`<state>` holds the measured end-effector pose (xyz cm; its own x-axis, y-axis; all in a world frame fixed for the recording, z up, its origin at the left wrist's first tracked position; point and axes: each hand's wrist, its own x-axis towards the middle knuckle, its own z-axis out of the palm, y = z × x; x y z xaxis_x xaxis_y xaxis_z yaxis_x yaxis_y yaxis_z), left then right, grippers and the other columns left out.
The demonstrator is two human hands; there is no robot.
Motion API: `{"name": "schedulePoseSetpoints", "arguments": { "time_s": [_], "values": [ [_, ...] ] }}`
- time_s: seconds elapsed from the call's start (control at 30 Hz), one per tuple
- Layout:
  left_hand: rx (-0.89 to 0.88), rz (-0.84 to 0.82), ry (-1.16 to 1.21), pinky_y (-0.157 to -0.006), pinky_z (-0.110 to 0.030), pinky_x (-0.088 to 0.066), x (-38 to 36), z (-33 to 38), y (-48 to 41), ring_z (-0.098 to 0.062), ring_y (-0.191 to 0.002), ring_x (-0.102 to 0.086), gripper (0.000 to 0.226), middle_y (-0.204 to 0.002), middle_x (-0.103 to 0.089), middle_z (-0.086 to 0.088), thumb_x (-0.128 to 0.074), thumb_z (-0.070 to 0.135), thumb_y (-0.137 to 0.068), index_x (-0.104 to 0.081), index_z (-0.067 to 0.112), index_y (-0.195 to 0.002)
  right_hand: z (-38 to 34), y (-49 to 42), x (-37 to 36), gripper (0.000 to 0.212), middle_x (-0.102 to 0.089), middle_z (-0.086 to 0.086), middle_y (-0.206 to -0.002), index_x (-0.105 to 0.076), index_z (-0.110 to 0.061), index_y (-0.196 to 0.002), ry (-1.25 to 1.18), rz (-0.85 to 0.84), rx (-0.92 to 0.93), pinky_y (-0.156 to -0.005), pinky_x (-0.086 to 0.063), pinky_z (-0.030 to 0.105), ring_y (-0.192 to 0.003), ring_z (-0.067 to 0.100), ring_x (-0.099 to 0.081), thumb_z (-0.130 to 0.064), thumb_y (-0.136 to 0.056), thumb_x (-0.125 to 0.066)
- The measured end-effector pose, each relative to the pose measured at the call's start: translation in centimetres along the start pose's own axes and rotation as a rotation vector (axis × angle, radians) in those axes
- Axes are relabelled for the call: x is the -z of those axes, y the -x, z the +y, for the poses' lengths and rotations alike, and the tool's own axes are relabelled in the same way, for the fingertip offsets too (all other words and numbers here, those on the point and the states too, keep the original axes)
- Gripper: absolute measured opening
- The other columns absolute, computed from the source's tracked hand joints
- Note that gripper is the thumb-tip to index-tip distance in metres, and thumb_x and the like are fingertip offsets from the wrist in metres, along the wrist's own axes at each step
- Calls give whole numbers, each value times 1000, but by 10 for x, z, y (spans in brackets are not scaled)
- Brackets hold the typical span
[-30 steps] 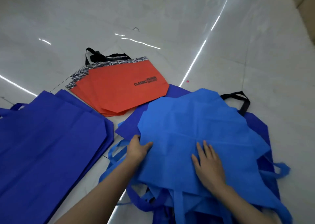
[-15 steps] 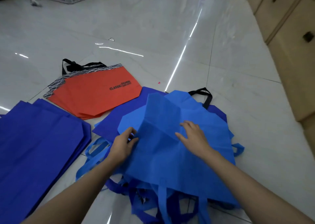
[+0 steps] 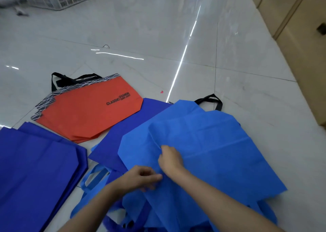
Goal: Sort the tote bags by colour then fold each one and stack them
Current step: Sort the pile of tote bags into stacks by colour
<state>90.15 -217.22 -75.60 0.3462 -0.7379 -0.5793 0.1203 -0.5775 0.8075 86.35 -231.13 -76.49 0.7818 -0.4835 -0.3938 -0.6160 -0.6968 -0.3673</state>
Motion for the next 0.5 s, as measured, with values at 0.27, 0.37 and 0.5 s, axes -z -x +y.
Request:
{"name": "schedulePoseSetpoints", "arguments": {
  "time_s": [0.27,0.37,0.5],
  "values": [
    [-15,734,-13,-90,-32,-40,95,-10,-59,-21,-114,-52,39,-121,-56,-3,-50,40,-94,-56,10,-118,14,13,-10,57,-24,10,-153,-22,-6,-147,360,-100,430,-98,-40,43,-132,29,-34,0,-93,-37],
    [109,602,-109,-94,-35,-39,96,-7,-77,-25,-120,-47,67,-133,-46,-7,-49,58,-88,-45,7,-132,3,22,-15,64,-17,9,-155,-26,-16,-146,280,-243,406,-105,-32,47,-140,29,-20,-56,-97,-21],
    [162,653,-222,-81,-39,-46,94,-2,-80,-28,-98,-57,47,-114,-58,-11,-64,37,-87,-54,0,-115,6,33,-24,102,3,3,-160,-19,-27,-149,174,-297,348,-114,-6,56,-146,26,4,-75,-63,7]
  ]
}}
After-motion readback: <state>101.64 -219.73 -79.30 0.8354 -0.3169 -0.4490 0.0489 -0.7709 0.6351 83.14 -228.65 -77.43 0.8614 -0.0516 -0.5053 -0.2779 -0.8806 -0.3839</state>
